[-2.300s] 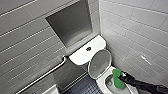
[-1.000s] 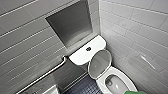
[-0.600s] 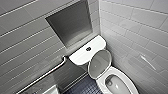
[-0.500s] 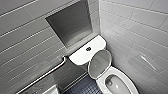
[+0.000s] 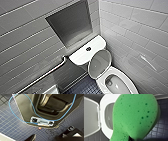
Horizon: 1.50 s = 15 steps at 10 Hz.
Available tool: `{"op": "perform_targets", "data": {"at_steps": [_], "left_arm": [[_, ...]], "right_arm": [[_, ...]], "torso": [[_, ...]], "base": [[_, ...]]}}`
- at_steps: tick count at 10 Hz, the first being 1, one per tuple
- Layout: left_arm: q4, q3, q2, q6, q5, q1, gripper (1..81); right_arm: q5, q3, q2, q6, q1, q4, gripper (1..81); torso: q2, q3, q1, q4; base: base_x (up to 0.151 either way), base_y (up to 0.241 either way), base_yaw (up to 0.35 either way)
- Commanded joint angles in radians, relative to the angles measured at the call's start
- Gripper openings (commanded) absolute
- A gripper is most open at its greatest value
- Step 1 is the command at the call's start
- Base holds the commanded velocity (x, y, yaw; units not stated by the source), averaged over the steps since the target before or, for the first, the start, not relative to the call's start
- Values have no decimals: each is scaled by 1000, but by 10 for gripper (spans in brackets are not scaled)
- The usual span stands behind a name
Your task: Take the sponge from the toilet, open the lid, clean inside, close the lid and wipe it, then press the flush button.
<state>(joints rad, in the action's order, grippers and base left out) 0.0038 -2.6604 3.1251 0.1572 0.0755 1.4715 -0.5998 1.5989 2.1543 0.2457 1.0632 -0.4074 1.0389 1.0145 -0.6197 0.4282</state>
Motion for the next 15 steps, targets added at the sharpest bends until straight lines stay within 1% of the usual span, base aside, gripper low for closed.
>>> {"op": "perform_targets", "data": {"at_steps": [1,3,4,6,7,8,9,10,12,13,14,15], "left_arm": [[4,-6,-14,7,93,31,811],[4,-6,-12,5,93,31,811],[4,-6,-12,5,93,31,811],[4,-6,-12,5,93,31,811],[4,-6,-12,5,93,33,811],[4,-6,-12,5,93,31,811],[2,-6,-12,5,93,31,811],[4,-6,-12,5,93,31,811],[4,-6,-12,5,93,33,811],[4,-6,-12,5,93,31,811],[4,-6,-14,5,93,33,811],[4,-6,-14,5,93,33,811]], "right_arm": [[184,-54,-32,-62,-171,19,10],[337,-18,-2,-83,-278,21,10],[385,20,30,-85,-312,22,10],[455,96,87,-86,-372,24,10],[474,104,101,-85,-396,27,10],[480,107,113,-85,-416,27,10],[482,111,129,-86,-432,25,10],[482,116,147,-85,-444,22,10],[515,142,193,-85,-467,18,10],[518,160,219,-85,-475,19,10],[525,174,238,-85,-481,15,10],[548,218,273,-82,-479,12,10]], "torso": [[0,0,0,0],[0,0,0,0],[0,0,0,0],[0,0,0,0],[0,0,0,61],[0,0,0,97],[0,0,0,106],[0,0,0,127],[0,0,0,197],[0,0,0,233],[0,0,0,170],[0,0,0,203]], "base": [[0,0,0],[0,0,0],[0,0,0],[0,0,0],[0,0,0],[0,0,0],[0,0,0],[0,0,0],[0,0,0],[0,0,0],[0,0,0],[0,0,0]]}}
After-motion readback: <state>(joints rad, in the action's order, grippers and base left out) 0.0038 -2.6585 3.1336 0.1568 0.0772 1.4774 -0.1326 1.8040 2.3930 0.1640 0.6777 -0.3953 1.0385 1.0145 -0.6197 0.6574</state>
